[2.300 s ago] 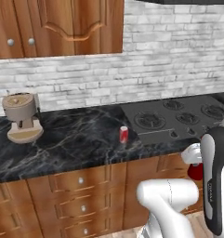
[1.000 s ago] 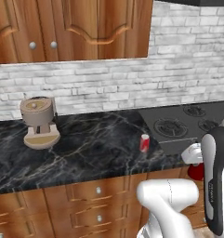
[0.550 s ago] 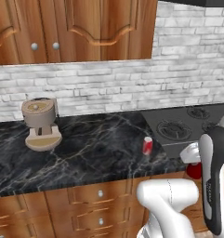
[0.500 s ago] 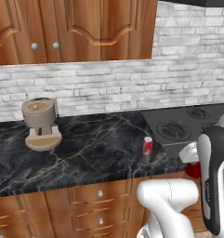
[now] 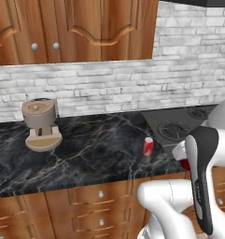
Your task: Four empty soda cans are scattered around the kitchen. Gather all the cans and cluster them next to the stove for recycling.
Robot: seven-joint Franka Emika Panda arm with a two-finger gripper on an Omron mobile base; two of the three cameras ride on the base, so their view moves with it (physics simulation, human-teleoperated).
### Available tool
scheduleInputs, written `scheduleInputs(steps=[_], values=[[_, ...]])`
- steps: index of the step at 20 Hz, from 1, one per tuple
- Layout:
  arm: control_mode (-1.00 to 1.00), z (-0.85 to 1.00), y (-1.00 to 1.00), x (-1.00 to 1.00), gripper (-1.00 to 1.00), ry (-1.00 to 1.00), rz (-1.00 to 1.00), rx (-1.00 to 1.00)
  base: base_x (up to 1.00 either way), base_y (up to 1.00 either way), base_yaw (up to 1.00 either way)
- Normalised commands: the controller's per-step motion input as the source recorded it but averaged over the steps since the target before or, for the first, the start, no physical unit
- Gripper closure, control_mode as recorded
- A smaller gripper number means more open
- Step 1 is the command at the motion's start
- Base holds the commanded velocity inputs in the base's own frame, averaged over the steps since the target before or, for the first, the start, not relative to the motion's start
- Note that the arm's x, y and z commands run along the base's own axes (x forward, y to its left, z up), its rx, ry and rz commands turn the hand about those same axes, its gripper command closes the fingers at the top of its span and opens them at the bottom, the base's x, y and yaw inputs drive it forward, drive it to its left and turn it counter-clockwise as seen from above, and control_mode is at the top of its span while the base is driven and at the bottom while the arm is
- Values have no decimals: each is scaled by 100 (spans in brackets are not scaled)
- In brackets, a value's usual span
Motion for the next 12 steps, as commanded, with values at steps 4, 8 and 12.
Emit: scheduleInputs(steps=[4,8,12], values=[[-100,0,38,1,100,-17,4,-5,0,0,0],[-100,-7,58,15,100,-7,3,-4,0,0,0],[-100,-16,46,34,100,-3,6,-5,0,0,0]])
